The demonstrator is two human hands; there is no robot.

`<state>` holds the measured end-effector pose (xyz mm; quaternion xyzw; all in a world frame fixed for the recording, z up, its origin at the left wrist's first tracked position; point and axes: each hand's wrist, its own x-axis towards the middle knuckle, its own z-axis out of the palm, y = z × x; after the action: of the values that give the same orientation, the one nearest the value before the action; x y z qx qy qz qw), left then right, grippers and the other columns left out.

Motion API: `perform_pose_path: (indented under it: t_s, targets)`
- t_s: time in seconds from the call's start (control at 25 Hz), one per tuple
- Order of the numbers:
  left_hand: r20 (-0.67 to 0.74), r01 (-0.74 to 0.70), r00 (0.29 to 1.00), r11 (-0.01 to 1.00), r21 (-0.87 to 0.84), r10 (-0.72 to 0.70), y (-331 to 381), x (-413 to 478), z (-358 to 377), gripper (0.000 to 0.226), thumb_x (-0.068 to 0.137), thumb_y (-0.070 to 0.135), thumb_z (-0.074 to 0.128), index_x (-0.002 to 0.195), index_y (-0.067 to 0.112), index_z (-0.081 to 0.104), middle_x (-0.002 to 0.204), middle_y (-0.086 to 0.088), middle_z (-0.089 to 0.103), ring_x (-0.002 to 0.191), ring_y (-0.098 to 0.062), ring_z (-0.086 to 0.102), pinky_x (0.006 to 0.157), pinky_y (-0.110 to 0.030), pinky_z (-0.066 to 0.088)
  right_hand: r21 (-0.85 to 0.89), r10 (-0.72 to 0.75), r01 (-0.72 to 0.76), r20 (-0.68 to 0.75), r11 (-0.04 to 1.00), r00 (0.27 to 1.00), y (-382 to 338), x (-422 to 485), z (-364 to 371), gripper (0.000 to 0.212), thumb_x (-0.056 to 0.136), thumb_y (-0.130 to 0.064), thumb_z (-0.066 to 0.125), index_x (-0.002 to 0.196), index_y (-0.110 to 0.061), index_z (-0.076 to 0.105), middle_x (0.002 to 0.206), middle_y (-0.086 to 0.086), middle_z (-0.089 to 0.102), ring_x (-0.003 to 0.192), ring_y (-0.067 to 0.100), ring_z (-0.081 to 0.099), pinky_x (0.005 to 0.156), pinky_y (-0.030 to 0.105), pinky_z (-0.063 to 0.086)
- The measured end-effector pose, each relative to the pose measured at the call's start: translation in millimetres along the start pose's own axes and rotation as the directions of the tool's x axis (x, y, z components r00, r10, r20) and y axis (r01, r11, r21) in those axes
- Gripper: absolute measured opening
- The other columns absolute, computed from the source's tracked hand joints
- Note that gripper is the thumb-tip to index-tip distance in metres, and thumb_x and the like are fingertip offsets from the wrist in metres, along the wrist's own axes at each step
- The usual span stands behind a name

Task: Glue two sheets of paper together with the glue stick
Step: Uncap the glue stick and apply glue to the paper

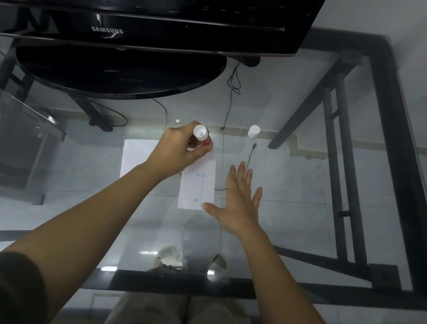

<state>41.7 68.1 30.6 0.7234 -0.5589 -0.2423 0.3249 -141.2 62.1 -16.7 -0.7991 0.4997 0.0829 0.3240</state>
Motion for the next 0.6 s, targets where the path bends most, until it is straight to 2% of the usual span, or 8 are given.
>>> perform_pose_path:
  t_s: [0.12,0.2,0.28,0.44,0.6]
  targets:
    - [-0.025,0.042,0.999,0.997,-0.064,-0.043,-3,-16,-9,0.031,0.076,0.036,0.073,0.098,0.021,0.059,0.082,0.016,0.061,0.074,0.006,0.06,0.065,-0.002,0.043,-0.036,-0.067,0.065,-0.041,0.997,0.997,-1,-3,0,0.094,0.081,-0.054,0.058,0.144,-0.033,-0.008,0.155,0.001,-0.021,0.139,0.027,-0.025,0.106,0.053,-0.018]
    - [0.051,0.027,0.998,0.998,-0.064,-0.023,-7,-38,-11,0.027,0.075,0.035,0.073,0.095,0.023,0.06,0.08,0.018,0.062,0.075,0.006,0.061,0.065,-0.002,0.044,-0.061,-0.11,0.106,-0.05,0.992,0.993,-1,-3,-2,0.079,0.083,-0.052,0.057,0.144,-0.04,0.008,0.157,-0.002,-0.014,0.14,0.03,-0.023,0.107,0.056,-0.014]
    - [0.136,0.008,0.991,0.999,-0.053,0.0,-10,-57,-8,0.026,0.075,0.03,0.074,0.095,0.019,0.061,0.083,0.008,0.067,0.072,0.0,0.063,0.068,-0.003,0.046,-0.091,-0.12,0.115,-0.041,0.989,0.992,-1,-4,-3,0.069,0.083,-0.054,0.055,0.141,-0.042,0.02,0.157,-0.003,-0.01,0.14,0.03,-0.021,0.108,0.058,-0.011]
    - [0.187,-0.023,0.982,1.0,0.013,0.021,-14,-68,-2,0.026,0.077,0.027,0.073,0.097,0.014,0.061,0.087,-0.003,0.071,0.071,-0.007,0.062,0.069,-0.007,0.047,-0.206,-0.143,0.136,-0.018,0.969,0.99,5,-4,-4,0.063,0.087,-0.057,0.043,0.142,-0.044,0.014,0.157,-0.003,-0.014,0.14,0.031,-0.022,0.108,0.06,-0.009]
    - [0.174,-0.031,0.985,0.997,0.069,0.018,-15,-68,-5,0.027,0.079,0.028,0.07,0.098,0.013,0.058,0.087,-0.005,0.07,0.074,-0.015,0.064,0.07,-0.025,0.055,-0.3,-0.17,0.182,0.068,0.936,0.983,15,-2,-11,0.067,0.086,-0.06,0.04,0.14,-0.049,0.003,0.155,-0.006,-0.019,0.139,0.031,-0.024,0.104,0.065,-0.013]
